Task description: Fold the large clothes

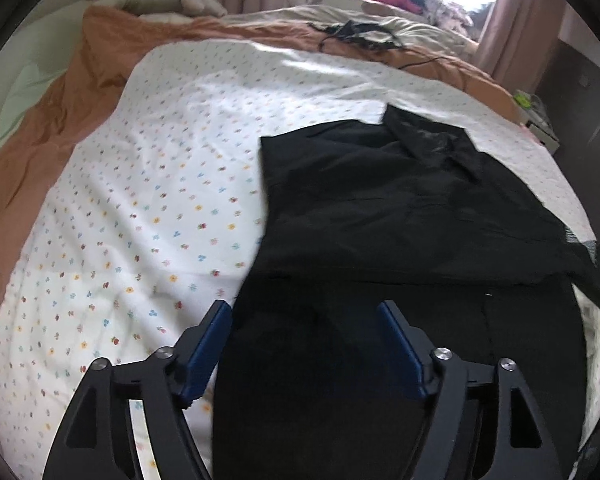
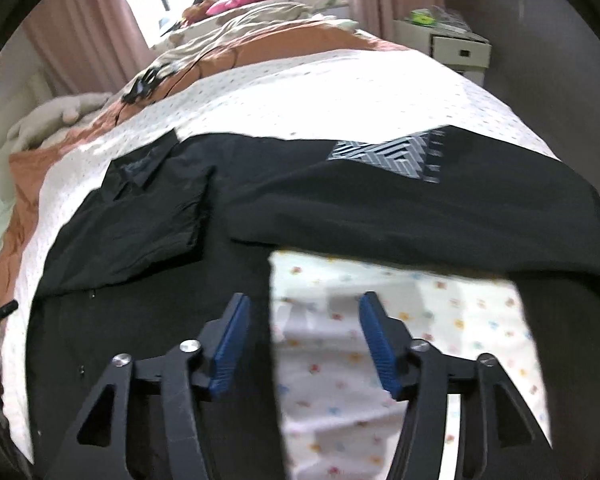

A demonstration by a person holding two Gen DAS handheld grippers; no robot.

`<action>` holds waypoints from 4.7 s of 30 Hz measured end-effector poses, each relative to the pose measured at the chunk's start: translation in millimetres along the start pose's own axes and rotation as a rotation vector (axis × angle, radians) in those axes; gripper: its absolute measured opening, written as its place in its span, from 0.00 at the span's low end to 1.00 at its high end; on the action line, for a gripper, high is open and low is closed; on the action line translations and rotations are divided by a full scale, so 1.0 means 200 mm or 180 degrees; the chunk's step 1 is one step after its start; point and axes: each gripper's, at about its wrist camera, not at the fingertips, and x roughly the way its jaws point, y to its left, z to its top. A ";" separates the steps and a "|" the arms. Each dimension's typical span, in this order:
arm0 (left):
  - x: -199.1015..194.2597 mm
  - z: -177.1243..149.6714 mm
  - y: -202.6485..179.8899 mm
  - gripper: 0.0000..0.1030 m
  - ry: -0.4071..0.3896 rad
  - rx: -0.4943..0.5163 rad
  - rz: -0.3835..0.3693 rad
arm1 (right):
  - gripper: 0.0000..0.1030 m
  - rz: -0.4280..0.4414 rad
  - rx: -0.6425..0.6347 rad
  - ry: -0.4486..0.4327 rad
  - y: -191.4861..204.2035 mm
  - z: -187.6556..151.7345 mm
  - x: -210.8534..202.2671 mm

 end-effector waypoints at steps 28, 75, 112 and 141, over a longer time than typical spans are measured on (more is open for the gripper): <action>-0.22 -0.12 -0.53 0.90 -0.0027 0.0239 -0.0154 | 0.58 -0.0392 0.1490 -0.0366 -1.32 -0.12 -0.27; -0.37 -0.45 0.44 0.90 -0.0128 -0.0850 -0.0078 | 0.12 0.0075 -0.0264 -0.1309 0.23 0.53 -0.96; -0.46 -0.65 1.10 0.90 -0.0225 -0.1301 0.0081 | 0.65 0.0665 -0.1443 -0.0593 1.84 0.25 -0.26; 0.05 0.06 0.09 0.80 -0.0082 -0.0351 -0.0448 | 0.65 0.0025 -0.0670 -0.0107 0.50 0.05 0.22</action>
